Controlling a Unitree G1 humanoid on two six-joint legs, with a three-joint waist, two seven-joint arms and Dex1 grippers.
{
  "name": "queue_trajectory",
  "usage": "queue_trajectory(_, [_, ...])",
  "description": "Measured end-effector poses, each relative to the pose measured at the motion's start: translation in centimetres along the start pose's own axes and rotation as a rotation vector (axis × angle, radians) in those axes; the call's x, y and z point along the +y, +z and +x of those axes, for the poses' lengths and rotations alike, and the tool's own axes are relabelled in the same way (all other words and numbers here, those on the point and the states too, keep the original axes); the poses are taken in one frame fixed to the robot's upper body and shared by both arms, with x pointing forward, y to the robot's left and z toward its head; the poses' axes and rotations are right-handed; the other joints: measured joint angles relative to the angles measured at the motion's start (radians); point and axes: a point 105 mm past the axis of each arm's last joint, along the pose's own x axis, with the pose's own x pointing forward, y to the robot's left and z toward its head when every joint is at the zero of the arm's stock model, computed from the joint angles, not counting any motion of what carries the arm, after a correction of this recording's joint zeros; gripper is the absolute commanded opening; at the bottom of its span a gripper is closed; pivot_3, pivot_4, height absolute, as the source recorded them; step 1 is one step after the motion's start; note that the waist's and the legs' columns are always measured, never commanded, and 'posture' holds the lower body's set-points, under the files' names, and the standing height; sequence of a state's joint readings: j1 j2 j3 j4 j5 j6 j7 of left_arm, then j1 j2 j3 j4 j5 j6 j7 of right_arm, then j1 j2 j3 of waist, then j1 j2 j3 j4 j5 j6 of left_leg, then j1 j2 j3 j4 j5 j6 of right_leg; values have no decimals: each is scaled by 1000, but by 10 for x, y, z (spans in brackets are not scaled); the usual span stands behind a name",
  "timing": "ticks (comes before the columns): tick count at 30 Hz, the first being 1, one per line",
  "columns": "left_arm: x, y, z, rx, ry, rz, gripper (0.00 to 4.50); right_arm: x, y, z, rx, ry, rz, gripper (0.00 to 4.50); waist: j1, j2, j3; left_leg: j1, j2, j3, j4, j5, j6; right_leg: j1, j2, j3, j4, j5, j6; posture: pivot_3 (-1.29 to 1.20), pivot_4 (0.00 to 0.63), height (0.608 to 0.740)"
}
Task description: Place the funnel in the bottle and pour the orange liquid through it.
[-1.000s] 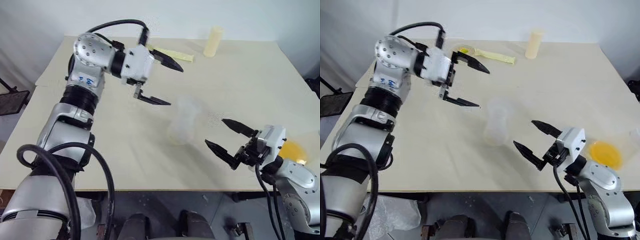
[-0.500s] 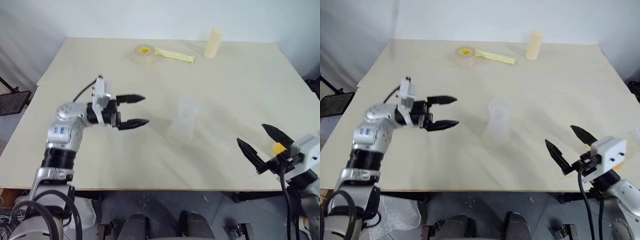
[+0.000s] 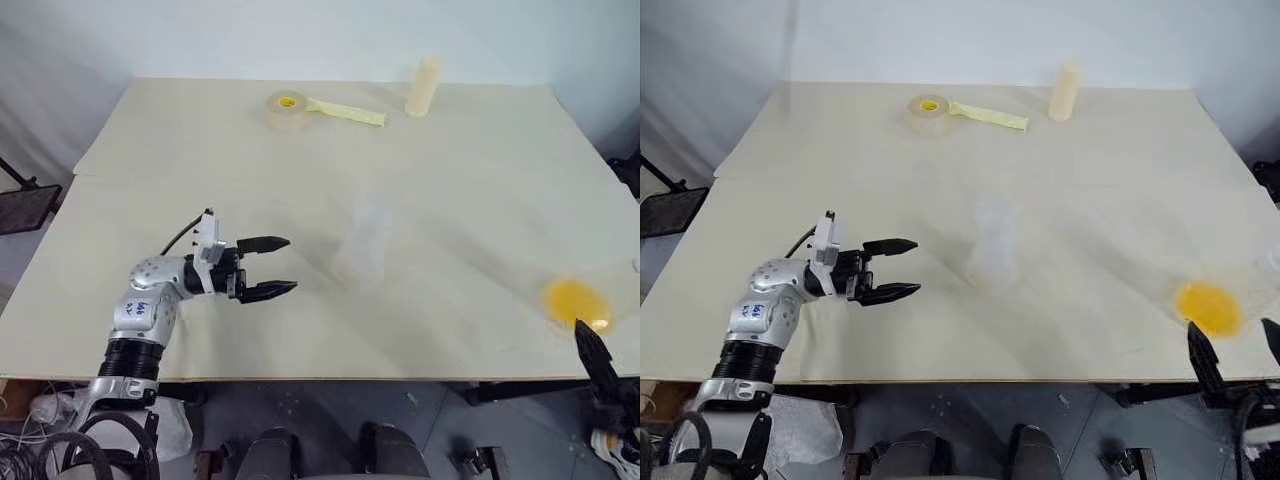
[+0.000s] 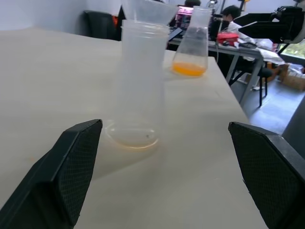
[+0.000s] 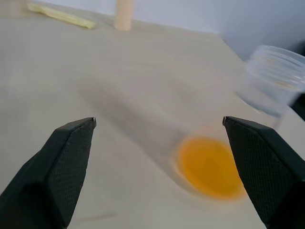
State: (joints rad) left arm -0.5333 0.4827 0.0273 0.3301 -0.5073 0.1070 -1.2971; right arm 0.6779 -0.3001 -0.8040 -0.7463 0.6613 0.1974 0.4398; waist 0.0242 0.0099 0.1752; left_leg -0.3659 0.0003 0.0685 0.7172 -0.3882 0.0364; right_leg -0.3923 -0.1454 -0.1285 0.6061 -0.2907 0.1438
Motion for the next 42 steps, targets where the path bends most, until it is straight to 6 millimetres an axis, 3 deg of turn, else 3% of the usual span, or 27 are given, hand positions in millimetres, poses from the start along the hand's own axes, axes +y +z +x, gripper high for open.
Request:
queue_trajectory(6, [-7, -7, 0, -8, -3, -3, 4492, -18, 0, 2, -39, -75, -2, 4500, 0, 0, 0, 2, 0, 1, -1, 0, 0, 0, 0, 2, 1, 0, 0, 0, 150, 740])
queue_trajectory(14, [-17, -3, 7, -28, 2, 32, 4492, -57, -14, 29, -35, -207, -51, 4500, -1, 3, -2, 2, 0, 1, -1, 0, 0, 0, 0, 3, 1, 0, 0, 0, 150, 740])
queue_trajectory(21, [-26, -7, 6, -26, 28, 21, 4492, -76, -10, 54, -65, -257, -75, 4500, 0, 3, -2, 2, 0, 1, -1, 0, 0, 0, 0, 4, 1, 0, 0, 0, 150, 740])
queue_trajectory(29, [-30, -6, 11, -39, 51, 17, 4492, -82, -11, 76, -78, -292, -53, 4500, 1, 4, -2, 2, 0, 1, -1, 0, 1, 0, 0, 4, 1, 0, 0, 0, 150, 740])
queue_trajectory(35, [-30, -4, 12, -44, 57, 21, 4492, -83, -2, 89, -113, -299, -54, 4500, -1, 5, -3, 2, 0, 2, -1, 0, 1, 0, 0, 4, 1, 0, 0, 0, 150, 740])
queue_trajectory(42, [-30, -4, 13, -43, 57, 20, 4492, -79, -10, 108, -96, -302, -8, 4500, 0, 5, -3, 2, 0, 1, -1, 0, 1, 0, 0, 3, 1, 0, 0, 0, 150, 740])
